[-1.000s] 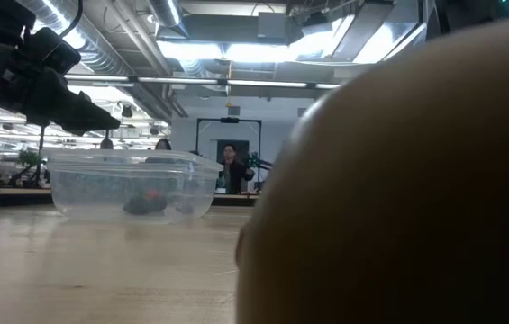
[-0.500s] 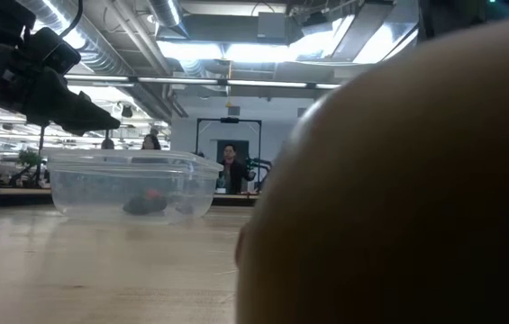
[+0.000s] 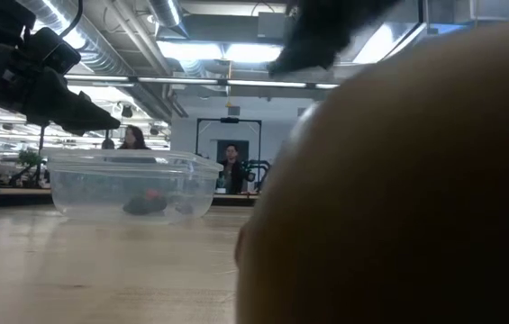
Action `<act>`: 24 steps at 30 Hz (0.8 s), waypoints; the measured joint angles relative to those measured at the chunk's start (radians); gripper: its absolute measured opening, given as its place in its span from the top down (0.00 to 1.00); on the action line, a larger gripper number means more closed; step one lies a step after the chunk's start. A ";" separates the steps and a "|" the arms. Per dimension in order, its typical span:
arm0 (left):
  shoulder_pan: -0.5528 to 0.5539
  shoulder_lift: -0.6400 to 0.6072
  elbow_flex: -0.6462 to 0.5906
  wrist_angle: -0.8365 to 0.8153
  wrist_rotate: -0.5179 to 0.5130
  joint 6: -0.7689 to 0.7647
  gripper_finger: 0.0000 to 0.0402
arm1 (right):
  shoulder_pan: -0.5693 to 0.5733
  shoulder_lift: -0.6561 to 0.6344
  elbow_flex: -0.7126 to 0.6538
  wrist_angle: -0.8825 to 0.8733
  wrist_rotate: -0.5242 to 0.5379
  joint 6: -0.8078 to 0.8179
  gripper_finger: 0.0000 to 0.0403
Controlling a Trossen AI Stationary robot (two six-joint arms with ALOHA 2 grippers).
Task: Pick and placing Produce into tupperware
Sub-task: Put the right cherry into the transparent bin
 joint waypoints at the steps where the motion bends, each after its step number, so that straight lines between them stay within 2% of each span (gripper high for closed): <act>1: 0.000 0.000 0.000 0.000 0.000 0.000 0.58 | -0.017 0.013 0.033 0.015 0.000 -0.038 0.72; 5: 0.000 0.000 0.000 0.000 0.000 0.000 0.59 | -0.079 0.095 0.174 0.025 -0.046 -0.117 0.71; 14: 0.000 0.000 0.000 0.000 0.000 0.000 0.59 | -0.180 0.420 0.478 0.009 -0.292 -0.163 0.70; 19: 0.000 0.000 0.000 0.000 0.000 0.000 0.58 | -0.191 0.604 0.574 0.012 -0.375 -0.165 0.70; 24: 0.000 0.000 0.000 0.000 0.000 0.001 0.58 | -0.191 0.727 0.618 0.006 -0.390 -0.165 0.70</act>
